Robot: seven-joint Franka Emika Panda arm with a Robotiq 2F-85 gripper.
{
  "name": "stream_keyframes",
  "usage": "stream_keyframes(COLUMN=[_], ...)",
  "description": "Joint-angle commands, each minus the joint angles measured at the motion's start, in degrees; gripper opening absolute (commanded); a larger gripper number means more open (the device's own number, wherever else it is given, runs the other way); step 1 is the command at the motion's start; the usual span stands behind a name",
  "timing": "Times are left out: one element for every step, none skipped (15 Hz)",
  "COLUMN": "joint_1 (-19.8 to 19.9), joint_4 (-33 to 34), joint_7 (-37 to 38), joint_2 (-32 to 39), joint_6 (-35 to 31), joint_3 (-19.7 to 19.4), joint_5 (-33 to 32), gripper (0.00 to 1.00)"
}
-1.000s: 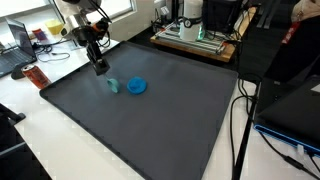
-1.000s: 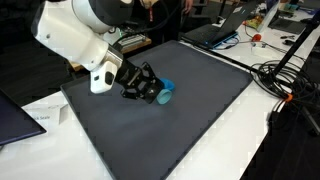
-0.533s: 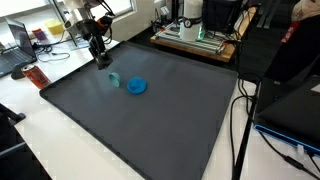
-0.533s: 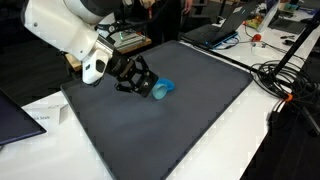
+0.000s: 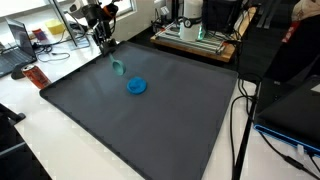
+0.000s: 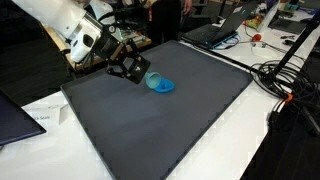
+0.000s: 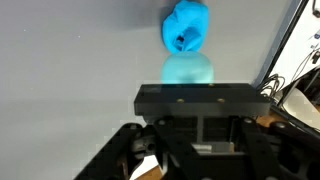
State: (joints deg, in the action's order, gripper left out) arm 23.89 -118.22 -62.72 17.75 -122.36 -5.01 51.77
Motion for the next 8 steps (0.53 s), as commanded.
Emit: stream_keyframes(joint_1=[-2.75, -3.64, -4.47, -5.42, -6.29, -7.22, -7.96, -8.87], joint_4=[-6.47, -7.80, -8.93, -10.13, -11.11, -12.12, -13.01, -14.03], joint_7=[-2.44, -2.53, -2.48, -2.30, -2.03, -1.33, -1.13, -0.39], joint_2=[-7.20, -8.63, -9.93, -11.30, -12.50, -13.70, -14.85, -16.11], joint_6=[-0.10, -0.81, -1.20, -1.82, -2.17, -3.15, -3.69, -4.98], joint_3=[-2.10, -2.37, -2.58, -2.73, -2.86, -2.94, -2.95, -2.89], joint_5=[0.61, 0.16, -0.12, -0.66, -1.26, -1.86, -2.13, -2.85], gripper=[0.23, 0.23, 0.23, 0.23, 0.23, 0.23, 0.23, 0.23])
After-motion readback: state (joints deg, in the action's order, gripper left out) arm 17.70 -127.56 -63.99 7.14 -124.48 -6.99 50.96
